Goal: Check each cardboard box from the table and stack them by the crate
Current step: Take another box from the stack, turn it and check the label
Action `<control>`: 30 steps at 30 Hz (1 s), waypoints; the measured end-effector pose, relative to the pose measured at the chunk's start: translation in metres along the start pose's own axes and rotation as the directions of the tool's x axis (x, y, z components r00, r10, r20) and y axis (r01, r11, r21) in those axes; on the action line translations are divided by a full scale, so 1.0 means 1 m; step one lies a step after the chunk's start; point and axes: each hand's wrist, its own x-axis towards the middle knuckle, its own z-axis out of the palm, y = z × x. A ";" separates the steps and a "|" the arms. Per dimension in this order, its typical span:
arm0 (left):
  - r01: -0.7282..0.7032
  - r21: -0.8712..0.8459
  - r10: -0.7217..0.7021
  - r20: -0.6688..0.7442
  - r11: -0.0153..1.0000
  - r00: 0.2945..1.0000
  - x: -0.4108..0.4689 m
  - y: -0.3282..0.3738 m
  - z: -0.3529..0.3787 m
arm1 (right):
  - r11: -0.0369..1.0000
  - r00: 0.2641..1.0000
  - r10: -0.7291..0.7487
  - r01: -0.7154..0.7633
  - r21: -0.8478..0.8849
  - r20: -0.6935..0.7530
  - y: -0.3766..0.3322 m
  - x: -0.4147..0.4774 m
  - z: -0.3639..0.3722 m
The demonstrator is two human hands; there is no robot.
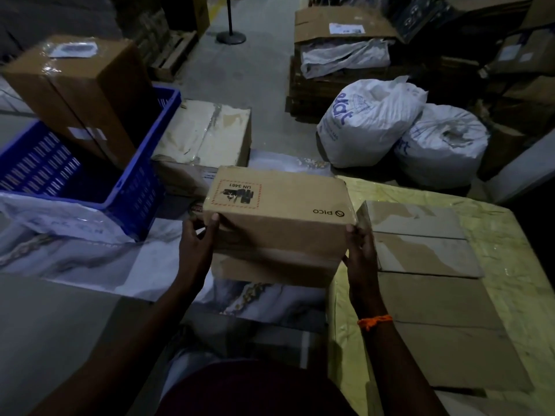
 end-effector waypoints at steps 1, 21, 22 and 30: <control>0.015 0.004 -0.015 -0.001 1.000 1.000 -0.001 -0.002 -0.002 | 1.000 1.000 0.012 -0.012 0.001 0.001 0.001 -0.003 0.000; -0.585 0.549 0.548 0.254 0.596 0.797 0.005 0.018 0.013 | 0.606 0.779 -0.608 0.580 -0.545 0.153 -0.012 -0.009 0.031; -0.650 0.560 0.551 0.364 0.514 0.751 0.011 0.020 0.020 | 0.529 0.769 -0.593 0.596 -0.604 0.239 -0.014 -0.006 0.039; -0.705 0.629 0.463 0.543 0.328 0.700 0.017 0.021 0.046 | 0.263 0.824 -0.302 0.555 -0.789 0.479 -0.018 -0.010 0.070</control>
